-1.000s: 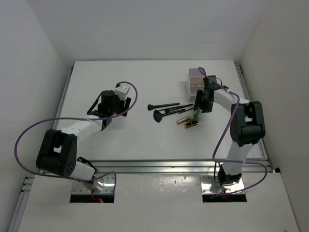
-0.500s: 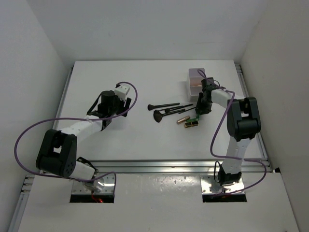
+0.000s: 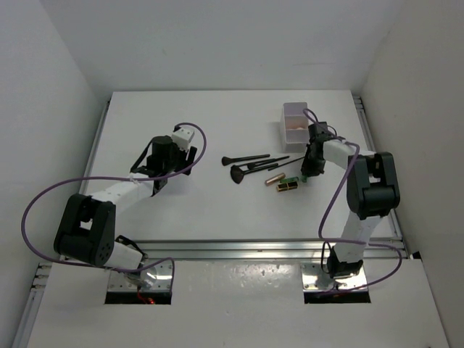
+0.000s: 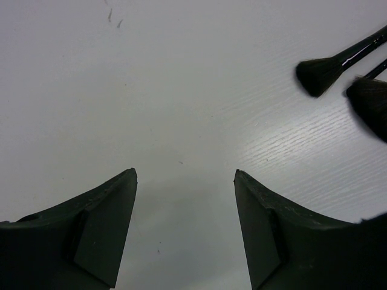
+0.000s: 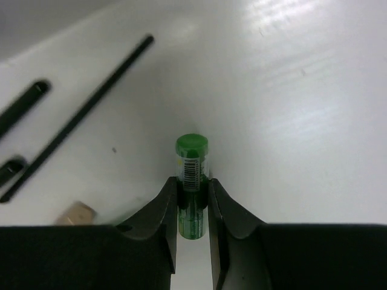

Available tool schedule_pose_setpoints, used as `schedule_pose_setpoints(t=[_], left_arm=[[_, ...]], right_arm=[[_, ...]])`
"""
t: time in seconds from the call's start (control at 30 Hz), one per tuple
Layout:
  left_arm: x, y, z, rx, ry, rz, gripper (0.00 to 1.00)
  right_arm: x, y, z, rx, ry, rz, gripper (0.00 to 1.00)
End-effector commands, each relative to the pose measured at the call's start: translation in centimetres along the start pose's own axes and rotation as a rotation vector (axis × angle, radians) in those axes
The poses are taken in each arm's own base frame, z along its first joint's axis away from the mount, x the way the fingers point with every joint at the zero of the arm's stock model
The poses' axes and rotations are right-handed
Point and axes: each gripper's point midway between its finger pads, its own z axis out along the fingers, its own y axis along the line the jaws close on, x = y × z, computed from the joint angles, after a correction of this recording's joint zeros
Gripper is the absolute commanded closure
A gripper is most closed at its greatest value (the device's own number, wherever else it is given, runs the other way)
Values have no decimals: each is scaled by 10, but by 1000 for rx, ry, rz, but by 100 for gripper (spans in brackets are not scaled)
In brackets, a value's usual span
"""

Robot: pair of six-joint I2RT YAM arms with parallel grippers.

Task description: Organize the makeup

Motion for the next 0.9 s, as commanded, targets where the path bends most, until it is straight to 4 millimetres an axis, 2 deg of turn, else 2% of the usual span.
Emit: schedule_pose_setpoints(t=[0.0,0.07,0.13,0.17,0.23,0.27,0.3,0.33,0.47,0.5,0.53,0.57,0.6,0.63,0.73,0.87], left_arm=[[-17,1,-4,-6,-53,10,29],[-17,1,-4,-6,-53,10,29],[-14,0,-2,-4,-44,10,29],[-18,1,-2,-6,-53,10,29],[-15,0,0,-4,-44,10,29],[-20,-1,0,3,-55,11,29],[-18,-1,0,5,-46,11,29],[-15,-1,1,6,-37,10,29],[-15,-3,1,15,-38,11,29],[-15,-3,1,15,-38,11,29],[-15,-1,1,5,-36,10,29],[-18,-1,0,3,-45,11,29],[-15,-1,-1,5,-36,10,29],[-15,1,-1,-4,-35,10,29],[-15,1,-1,-4,-35,10,29],[-10,1,-1,-12,-24,10,29]], right_arm=[[-20,-6,-27,-14,-138,-21,100],[-32,-1,-40,-55,-228,-36,100],[-34,1,-55,-97,-286,-65,100],[-55,15,-64,-161,-383,-72,100],[-59,21,-77,-217,-453,-134,100],[-79,38,-91,-305,-570,-191,100],[-84,40,-92,-314,-606,-212,100],[-99,51,-102,-366,-683,-237,100],[-127,70,-103,-432,-857,-365,100],[-145,76,-118,-439,-973,-401,100],[-145,77,-103,-440,-968,-411,100],[-149,79,-104,-443,-993,-427,100],[-161,85,-118,-471,-1076,-433,100],[-162,87,-105,-474,-1067,-433,100],[-171,94,-103,-498,-1083,-429,100],[-164,96,-81,-503,-1033,-453,100]])
